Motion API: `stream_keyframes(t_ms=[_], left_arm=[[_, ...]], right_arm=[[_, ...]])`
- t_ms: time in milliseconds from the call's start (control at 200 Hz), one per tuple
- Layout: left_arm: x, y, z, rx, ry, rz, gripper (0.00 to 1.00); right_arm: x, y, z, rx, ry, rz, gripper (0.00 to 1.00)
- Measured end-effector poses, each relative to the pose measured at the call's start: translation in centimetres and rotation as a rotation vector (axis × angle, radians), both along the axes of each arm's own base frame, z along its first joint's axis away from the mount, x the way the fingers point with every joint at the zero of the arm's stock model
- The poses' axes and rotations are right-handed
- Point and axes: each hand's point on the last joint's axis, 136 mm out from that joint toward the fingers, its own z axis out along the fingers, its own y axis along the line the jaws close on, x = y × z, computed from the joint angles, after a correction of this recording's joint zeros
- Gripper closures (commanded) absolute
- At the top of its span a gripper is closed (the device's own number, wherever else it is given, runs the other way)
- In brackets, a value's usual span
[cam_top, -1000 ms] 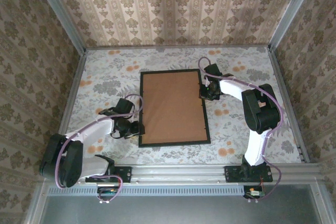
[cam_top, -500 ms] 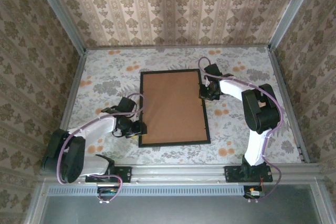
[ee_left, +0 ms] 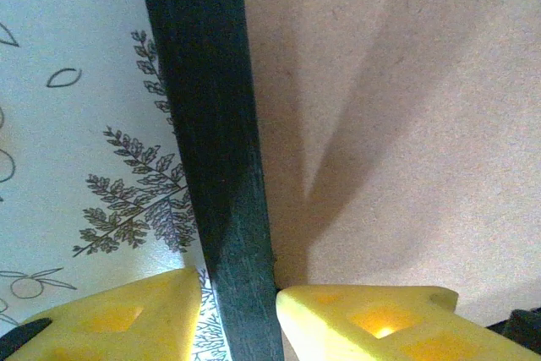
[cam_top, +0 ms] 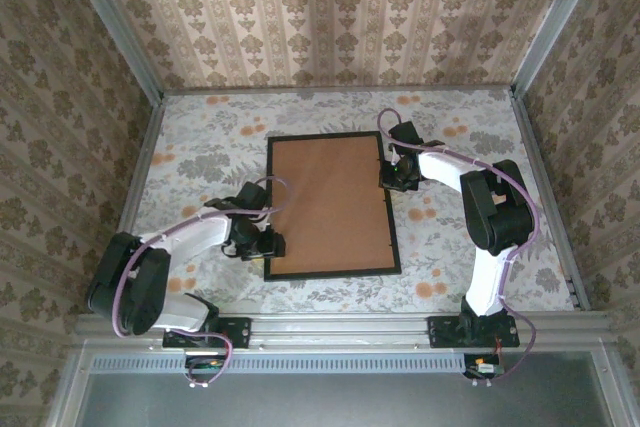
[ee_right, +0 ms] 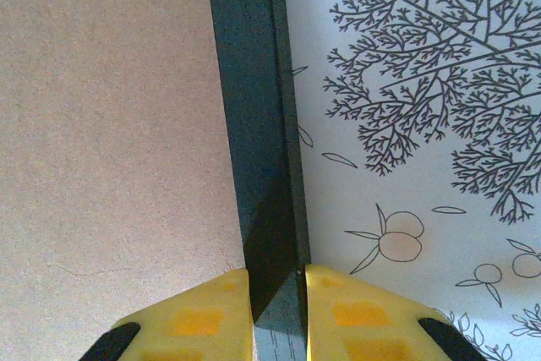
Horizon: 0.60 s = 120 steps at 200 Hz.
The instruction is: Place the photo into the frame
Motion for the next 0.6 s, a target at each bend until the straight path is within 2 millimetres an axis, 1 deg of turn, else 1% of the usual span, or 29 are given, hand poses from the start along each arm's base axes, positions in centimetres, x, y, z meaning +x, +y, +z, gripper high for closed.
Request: stream_keyframes(t_ms=[600], left_arm=[[-0.09, -0.15, -0.29, 0.075, 0.023, -0.054, 0.44]], right_arm=[[0.01, 0.01, 0.01, 0.000, -0.001, 0.000, 0.82]])
